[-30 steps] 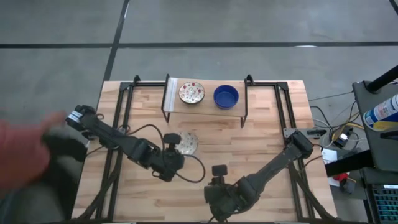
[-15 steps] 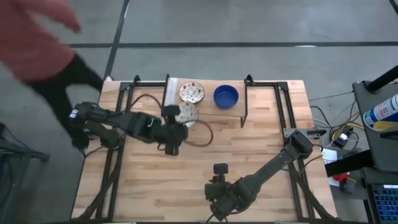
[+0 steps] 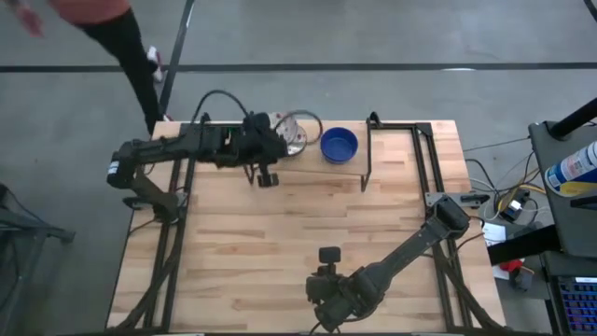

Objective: Pick & Place Mini bowls
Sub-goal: Stack the red patterned bowl on the red patterned bowl on the shelf

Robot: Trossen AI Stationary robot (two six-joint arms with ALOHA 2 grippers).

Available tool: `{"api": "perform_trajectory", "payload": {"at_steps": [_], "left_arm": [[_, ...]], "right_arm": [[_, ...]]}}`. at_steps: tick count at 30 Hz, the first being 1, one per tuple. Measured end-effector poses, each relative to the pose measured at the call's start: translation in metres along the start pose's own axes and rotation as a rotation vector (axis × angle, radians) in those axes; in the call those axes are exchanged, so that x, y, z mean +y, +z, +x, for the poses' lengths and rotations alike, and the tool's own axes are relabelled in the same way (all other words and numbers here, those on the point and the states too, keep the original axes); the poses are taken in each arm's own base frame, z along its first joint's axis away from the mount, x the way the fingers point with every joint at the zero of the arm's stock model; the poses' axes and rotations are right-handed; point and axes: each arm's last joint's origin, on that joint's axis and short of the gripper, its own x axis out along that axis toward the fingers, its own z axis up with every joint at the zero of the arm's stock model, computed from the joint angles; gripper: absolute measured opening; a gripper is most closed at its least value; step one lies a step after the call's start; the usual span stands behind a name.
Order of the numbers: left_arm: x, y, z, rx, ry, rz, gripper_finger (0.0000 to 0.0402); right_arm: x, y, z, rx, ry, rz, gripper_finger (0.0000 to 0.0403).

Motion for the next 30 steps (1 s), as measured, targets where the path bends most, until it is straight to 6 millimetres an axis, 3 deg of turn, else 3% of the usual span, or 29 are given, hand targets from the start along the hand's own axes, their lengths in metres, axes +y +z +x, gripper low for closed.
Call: {"api": "perform_trajectory", "payload": {"at_steps": [9, 20, 30], "left_arm": [[0.035, -0.007, 0.017, 0.01, -0.027, -0.07, 0.0005], [0.023, -0.003, 0.053, 0.11, -0.073, 0.045, 0.0005], [0.019, -0.001, 0.065, 0.157, -0.112, 0.063, 0.0005]], "right_arm": [[0.0, 0.0, 0.001, -0.005, -0.005, 0.001, 0.0069], [0.001, -0.002, 0.004, -0.016, -0.021, 0.004, 0.0067], [0.001, -0.003, 0.005, -0.015, -0.021, 0.003, 0.0066]]}}
